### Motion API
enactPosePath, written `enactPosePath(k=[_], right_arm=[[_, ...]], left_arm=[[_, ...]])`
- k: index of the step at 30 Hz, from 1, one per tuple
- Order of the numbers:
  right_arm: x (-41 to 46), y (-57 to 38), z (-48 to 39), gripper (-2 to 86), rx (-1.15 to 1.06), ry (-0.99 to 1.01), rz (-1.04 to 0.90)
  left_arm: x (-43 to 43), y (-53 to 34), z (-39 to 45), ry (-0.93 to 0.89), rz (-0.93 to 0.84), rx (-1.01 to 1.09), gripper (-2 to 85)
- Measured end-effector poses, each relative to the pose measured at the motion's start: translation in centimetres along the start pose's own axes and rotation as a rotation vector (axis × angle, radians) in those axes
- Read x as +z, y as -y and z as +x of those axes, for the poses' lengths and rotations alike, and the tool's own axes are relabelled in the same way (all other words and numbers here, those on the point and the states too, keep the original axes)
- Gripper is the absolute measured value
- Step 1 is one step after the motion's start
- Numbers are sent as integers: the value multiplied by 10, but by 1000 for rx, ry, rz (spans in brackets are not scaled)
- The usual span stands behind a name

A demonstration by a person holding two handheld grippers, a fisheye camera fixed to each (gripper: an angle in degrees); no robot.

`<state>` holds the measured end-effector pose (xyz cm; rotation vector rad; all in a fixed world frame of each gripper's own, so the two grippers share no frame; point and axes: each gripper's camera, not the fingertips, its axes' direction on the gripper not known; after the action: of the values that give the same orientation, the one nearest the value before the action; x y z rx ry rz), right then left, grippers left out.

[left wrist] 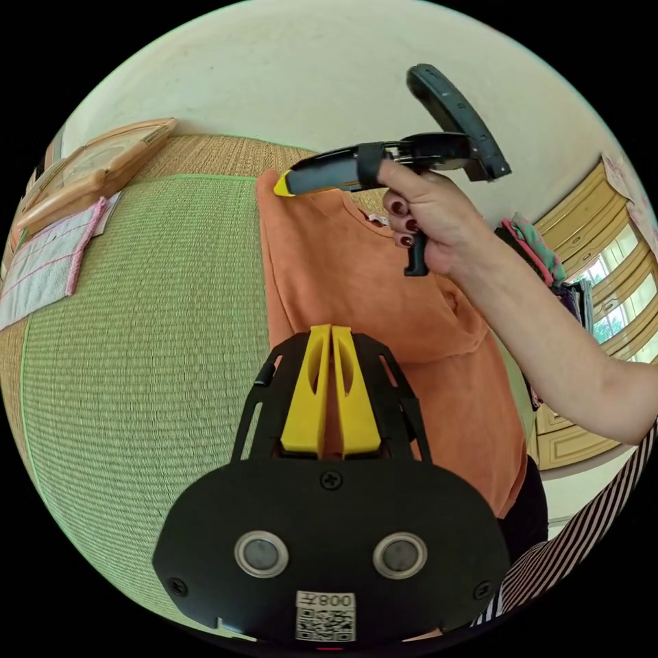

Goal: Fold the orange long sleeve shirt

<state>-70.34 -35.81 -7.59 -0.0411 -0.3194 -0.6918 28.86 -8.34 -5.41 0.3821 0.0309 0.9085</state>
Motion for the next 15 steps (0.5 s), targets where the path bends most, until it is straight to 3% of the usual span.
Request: enactPosePath(k=[5,10,15], right_arm=[[1,0,14,0,84,59,23],[-30,-8,-17,0,9,-65,103],[-15,-2,-7,1,44,-30,28]], left_arm=[[6,-24,-10,0,0,-3,2],[-4,-49,-10,17,33,11,2],[13,-67,-21,14,-33,7,2]])
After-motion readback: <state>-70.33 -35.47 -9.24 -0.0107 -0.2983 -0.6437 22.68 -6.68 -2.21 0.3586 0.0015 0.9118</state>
